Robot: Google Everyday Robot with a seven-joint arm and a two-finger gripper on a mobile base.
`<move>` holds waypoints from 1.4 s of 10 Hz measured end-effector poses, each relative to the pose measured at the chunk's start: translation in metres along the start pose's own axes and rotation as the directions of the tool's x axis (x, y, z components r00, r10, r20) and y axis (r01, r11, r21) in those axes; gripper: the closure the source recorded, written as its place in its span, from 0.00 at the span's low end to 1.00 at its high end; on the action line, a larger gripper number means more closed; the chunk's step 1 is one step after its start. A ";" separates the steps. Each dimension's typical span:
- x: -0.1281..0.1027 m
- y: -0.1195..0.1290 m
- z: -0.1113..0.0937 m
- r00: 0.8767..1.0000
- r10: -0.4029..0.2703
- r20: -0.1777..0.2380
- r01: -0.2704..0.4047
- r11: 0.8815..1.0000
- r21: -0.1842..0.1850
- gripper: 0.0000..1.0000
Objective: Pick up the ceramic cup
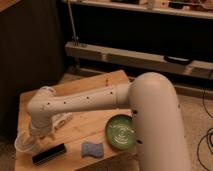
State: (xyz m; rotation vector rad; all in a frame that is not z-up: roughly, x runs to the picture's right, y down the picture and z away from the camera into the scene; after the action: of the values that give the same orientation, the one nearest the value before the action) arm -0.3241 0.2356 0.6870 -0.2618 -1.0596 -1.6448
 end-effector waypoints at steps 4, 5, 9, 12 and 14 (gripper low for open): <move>0.002 -0.004 0.013 1.000 0.003 0.018 -0.003 1.000 -0.003 0.48; 0.002 -0.005 0.019 1.000 0.008 0.020 -0.008 1.000 -0.003 0.48; 0.003 -0.014 0.029 1.000 0.006 0.015 -0.006 1.000 -0.010 0.58; 0.005 -0.022 0.017 1.000 0.002 0.004 -0.002 1.000 0.025 0.83; 0.004 -0.026 -0.005 1.000 0.012 -0.003 -0.011 0.994 0.107 0.86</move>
State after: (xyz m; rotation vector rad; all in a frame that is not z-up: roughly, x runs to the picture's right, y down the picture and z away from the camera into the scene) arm -0.3462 0.2285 0.6737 -0.1937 -1.1374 -1.5719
